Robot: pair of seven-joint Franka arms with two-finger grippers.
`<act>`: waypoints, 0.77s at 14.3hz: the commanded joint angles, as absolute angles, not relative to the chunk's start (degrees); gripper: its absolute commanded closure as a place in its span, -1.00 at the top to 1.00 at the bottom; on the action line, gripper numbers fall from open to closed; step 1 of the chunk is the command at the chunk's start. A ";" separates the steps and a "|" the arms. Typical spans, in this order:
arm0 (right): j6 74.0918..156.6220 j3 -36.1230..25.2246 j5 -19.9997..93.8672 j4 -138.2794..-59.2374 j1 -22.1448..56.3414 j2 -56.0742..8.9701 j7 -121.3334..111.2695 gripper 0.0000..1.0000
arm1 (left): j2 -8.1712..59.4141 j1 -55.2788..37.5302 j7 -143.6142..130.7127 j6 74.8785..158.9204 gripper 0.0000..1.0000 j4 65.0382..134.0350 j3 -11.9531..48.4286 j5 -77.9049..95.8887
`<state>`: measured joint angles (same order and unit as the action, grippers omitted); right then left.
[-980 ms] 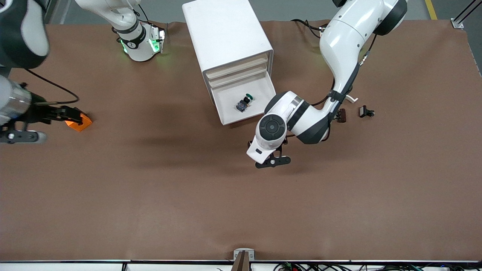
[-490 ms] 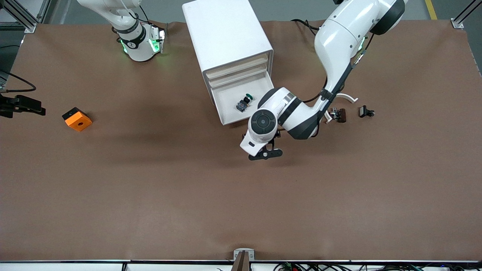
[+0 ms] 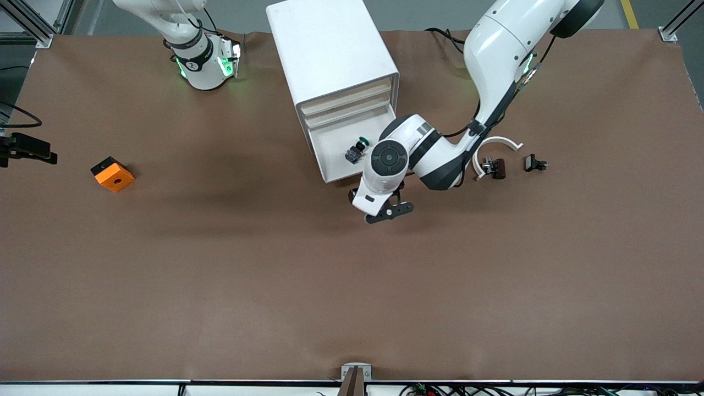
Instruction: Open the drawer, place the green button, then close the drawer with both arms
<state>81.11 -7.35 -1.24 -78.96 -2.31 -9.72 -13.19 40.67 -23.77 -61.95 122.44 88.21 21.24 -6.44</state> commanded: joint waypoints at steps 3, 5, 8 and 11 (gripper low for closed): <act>78.06 -6.06 -2.12 -75.15 -3.51 -9.85 -12.92 1.00 | 38.67 -22.68 -66.08 124.19 1.00 92.72 23.11 -7.38; 76.29 -6.24 0.95 -75.06 -3.96 -8.71 -12.83 1.00 | 38.58 -22.85 -66.88 124.19 1.00 93.42 23.55 -7.38; 76.47 -5.80 1.85 -75.76 -3.87 -4.85 -10.31 1.00 | 38.58 -22.59 -69.33 124.01 1.00 94.57 25.22 -7.38; 75.32 -5.54 1.67 -76.82 -2.38 -2.90 -4.57 1.00 | 38.76 -22.59 -71.28 123.31 1.00 95.27 26.71 -7.30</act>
